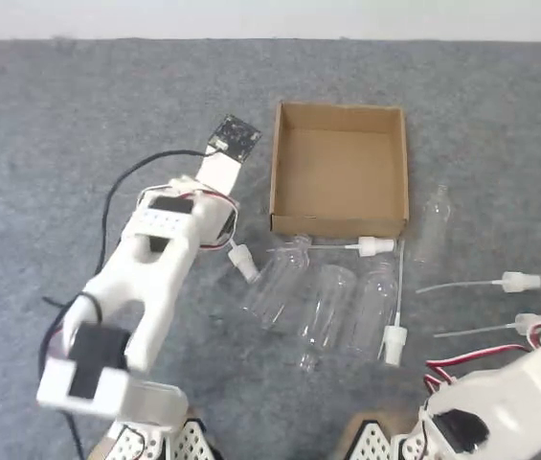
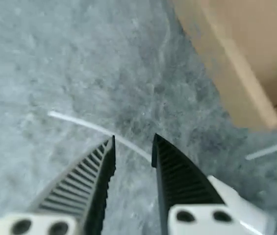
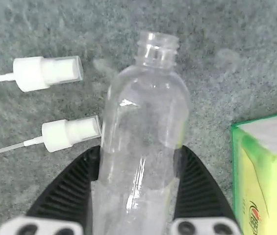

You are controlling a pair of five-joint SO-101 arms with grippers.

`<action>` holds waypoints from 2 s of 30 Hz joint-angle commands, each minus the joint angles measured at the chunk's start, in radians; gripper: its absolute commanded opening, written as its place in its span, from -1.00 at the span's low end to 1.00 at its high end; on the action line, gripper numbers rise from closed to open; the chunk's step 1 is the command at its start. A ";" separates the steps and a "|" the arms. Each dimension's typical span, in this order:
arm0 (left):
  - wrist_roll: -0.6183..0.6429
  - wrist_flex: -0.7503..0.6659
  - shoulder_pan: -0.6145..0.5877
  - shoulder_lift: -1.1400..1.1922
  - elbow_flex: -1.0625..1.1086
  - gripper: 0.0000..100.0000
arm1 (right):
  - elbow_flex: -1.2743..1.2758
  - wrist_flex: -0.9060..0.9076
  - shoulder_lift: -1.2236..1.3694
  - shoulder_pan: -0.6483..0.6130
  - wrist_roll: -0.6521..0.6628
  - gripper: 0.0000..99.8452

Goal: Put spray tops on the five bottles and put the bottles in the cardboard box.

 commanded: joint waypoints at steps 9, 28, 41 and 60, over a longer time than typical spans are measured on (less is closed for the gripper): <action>-0.043 -0.005 -0.006 0.127 -0.122 -0.77 | -0.006 -0.004 -0.027 0.005 0.011 -0.89; -0.272 0.506 -0.298 -0.097 -0.130 -0.77 | -0.006 -0.004 -0.027 0.004 0.008 -0.89; -0.249 0.434 0.068 -0.362 -0.067 -0.63 | -0.005 -0.004 -0.027 0.007 0.012 -0.89; -0.264 0.236 0.123 0.048 -0.059 -0.63 | -0.005 -0.004 -0.027 0.010 0.014 -0.89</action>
